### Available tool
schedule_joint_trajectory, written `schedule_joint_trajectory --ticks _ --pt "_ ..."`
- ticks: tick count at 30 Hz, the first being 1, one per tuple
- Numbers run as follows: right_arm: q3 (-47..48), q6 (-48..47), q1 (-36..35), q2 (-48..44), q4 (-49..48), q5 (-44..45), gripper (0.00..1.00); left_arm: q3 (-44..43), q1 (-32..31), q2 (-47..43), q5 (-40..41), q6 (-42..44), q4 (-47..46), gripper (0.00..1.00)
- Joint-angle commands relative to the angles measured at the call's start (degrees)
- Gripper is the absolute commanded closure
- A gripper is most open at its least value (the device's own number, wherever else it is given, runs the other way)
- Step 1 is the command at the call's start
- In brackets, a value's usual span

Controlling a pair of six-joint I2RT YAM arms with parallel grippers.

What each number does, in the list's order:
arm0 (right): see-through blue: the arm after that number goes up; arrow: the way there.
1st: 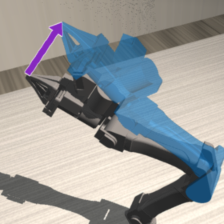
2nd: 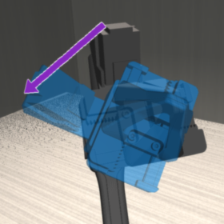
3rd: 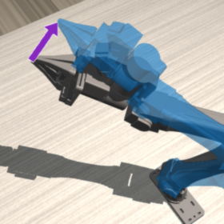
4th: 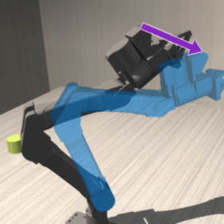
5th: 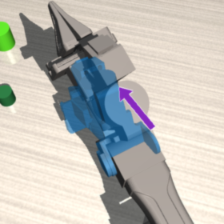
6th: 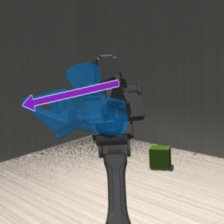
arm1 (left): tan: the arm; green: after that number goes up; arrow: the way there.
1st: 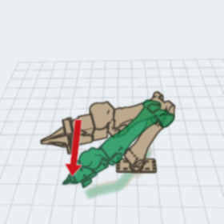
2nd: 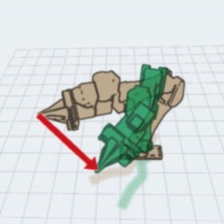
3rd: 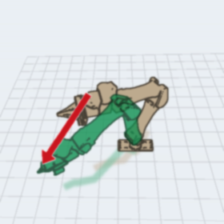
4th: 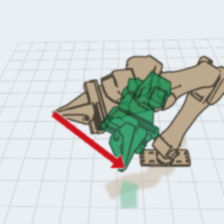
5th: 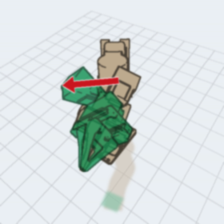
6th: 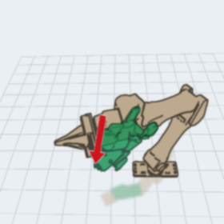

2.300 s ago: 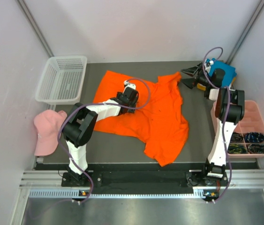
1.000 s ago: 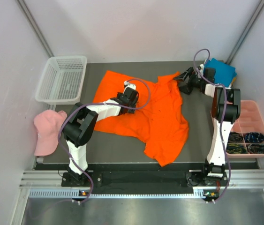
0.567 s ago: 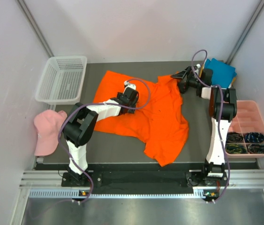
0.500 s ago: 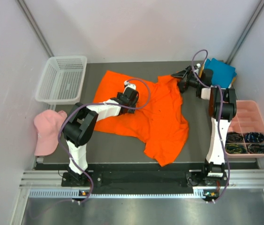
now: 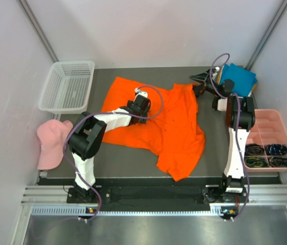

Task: Fold and stack the t-shirts
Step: Flatten out the tshirt

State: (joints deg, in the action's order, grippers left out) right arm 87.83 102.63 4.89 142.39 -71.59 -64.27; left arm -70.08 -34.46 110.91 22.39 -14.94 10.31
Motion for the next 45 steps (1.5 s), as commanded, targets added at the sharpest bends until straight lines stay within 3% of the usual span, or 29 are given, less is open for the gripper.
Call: schedule_joint_trajectory --ticks 1,16,26,34,45 --pt "1.6 2.0 1.6 -3.3 -7.8 -1.0 0.01 -1.0 0.4 0.3 -0.8 -0.8 -0.6 0.32" --pt "0.6 0.6 5.7 -7.5 -4.9 -1.1 0.01 -1.5 0.4 3.2 -0.9 -1.1 0.7 0.35" --pt "0.8 -1.4 5.7 -7.9 -2.5 -1.6 0.01 -0.7 1.5 5.5 -7.3 -3.3 -1.1 0.34" --pt "1.1 -2.7 5.7 -8.6 -0.5 -1.6 0.01 3.6 3.6 4.8 -13.9 -6.6 -3.4 0.33" --pt "3.5 -9.6 5.7 -10.7 9.4 -1.6 0.01 11.3 3.9 0.3 -16.3 -8.9 -4.1 0.33"
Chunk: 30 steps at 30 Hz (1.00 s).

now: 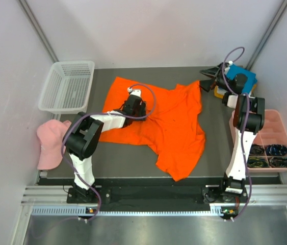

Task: Fold and stack the t-shirts
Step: Flatten out the tshirt

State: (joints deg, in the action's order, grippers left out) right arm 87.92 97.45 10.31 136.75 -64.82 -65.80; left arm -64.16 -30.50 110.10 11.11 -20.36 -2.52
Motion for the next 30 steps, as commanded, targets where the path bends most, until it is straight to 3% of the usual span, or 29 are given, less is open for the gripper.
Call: schedule_joint_trajectory --ticks 1,11,15,18,20,21,23,30 --pt "3.8 -4.8 0.2 -5.2 3.3 0.1 0.01 5.9 -0.1 0.8 -5.0 -3.5 8.5 0.33" --pt "11.1 -13.9 1.3 -6.9 18.9 0.2 0.01 8.3 -0.1 -0.4 -4.3 -3.9 8.1 0.33" --pt "15.0 -25.2 1.6 -8.2 32.2 1.4 0.01 8.6 -0.1 -0.4 -4.2 -3.8 8.1 0.33" --pt "18.2 -37.4 1.6 -9.3 49.3 4.4 0.01 8.6 -0.1 -0.3 -4.0 -3.7 8.1 0.33" --pt "21.1 -44.6 1.6 -10.5 64.1 9.3 0.01 8.8 -0.1 -0.2 -3.9 -3.7 8.0 0.33" --pt "22.1 -51.2 1.6 -10.9 68.7 11.6 0.01 8.8 -0.1 -0.2 -4.0 -3.7 8.1 0.33" --pt "23.5 -55.4 1.6 -12.1 76.0 18.0 0.01 8.9 0.0 -0.2 -4.0 -3.7 7.9 0.33" --pt "23.1 -60.5 1.7 -15.2 80.4 28.0 0.01 8.9 0.0 0.0 -3.9 -3.7 7.8 0.33"
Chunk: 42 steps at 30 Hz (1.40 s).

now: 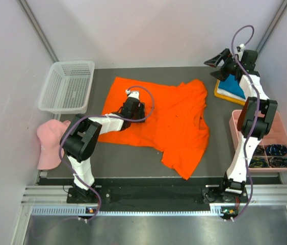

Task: Fold and stack the t-shirts
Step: Flatten out the tshirt

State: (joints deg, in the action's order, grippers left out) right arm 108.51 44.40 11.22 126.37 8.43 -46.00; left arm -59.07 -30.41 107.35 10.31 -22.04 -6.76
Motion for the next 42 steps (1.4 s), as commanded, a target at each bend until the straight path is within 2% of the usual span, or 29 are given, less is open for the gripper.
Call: schedule_joint_trajectory --ticks 1,8,13,18,24,29,38,42 --pt "2.9 -7.9 0.8 -4.7 7.7 9.4 0.01 3.8 -0.1 2.8 -3.1 -2.0 12.0 0.33" --pt "7.5 -12.4 -0.6 1.0 13.3 12.0 0.01 3.4 0.0 2.9 -3.1 -2.0 12.0 0.34" --pt "12.1 -17.9 -4.8 4.6 21.1 20.0 0.01 3.0 0.0 3.2 -2.7 -2.0 12.0 0.34" --pt "12.1 -21.8 -8.8 4.8 24.2 25.0 0.01 2.3 0.0 3.7 -2.9 -1.9 12.2 0.34" --pt "9.5 -27.6 -15.4 4.0 23.7 28.9 0.01 2.5 0.1 3.8 -3.0 -2.0 12.0 0.34" --pt "12.1 -31.3 -19.6 5.9 24.9 33.2 0.01 2.9 0.1 3.6 -2.9 -2.0 11.9 0.34" --pt "15.1 -31.7 -22.3 11.3 25.8 37.0 0.05 2.6 0.1 3.6 -2.8 -1.8 11.7 0.34" --pt "9.8 -30.3 -22.2 8.4 23.7 38.7 0.03 1.9 0.1 3.8 -2.7 -1.8 11.9 0.34"
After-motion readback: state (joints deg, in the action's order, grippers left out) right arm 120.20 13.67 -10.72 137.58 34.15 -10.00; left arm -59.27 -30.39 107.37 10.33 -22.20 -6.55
